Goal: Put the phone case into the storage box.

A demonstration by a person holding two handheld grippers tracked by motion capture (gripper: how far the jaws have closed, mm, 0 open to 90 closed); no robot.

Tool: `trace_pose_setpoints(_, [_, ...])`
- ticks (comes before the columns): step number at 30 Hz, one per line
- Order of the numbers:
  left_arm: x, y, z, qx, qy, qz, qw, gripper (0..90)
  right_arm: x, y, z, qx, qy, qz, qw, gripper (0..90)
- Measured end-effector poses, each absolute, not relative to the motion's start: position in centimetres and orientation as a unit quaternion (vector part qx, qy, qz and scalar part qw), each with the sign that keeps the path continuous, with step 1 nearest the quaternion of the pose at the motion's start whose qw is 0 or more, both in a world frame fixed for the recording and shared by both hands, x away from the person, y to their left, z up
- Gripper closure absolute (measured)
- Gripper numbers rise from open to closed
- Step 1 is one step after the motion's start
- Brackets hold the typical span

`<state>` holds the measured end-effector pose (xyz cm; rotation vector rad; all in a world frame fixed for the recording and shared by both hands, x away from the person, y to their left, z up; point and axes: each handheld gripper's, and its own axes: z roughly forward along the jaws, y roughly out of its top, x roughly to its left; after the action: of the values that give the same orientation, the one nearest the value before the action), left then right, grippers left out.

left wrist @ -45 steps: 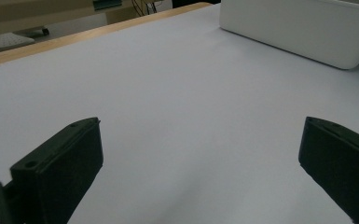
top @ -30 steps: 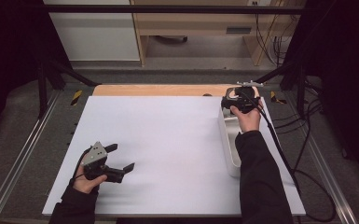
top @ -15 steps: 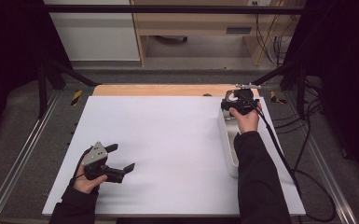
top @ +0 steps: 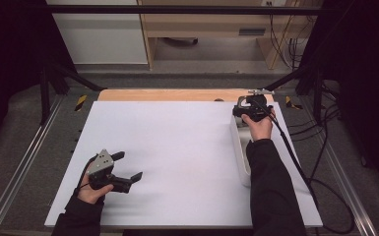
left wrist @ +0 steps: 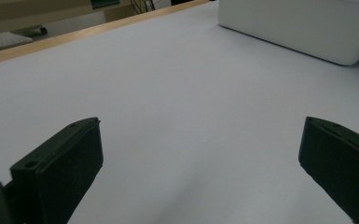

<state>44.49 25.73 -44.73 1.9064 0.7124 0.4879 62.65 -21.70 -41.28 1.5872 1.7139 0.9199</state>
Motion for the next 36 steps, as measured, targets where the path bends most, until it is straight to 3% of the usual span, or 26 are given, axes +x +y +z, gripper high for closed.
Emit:
trace_pose_setpoints(17, [44.49, 25.73, -44.74, 0.789, 0.294, 0.202, 0.501, 0.0, 62.64, -21.68, -41.29, 0.605, 0.644, 0.352, 0.309, 11.1])
trace_pose_setpoints(36, [44.48, 25.73, -44.72, 0.788, 0.294, 0.202, 0.501, 0.0, 62.08, -21.94, -40.36, 0.59, 0.643, 0.375, 0.313, 1.5])
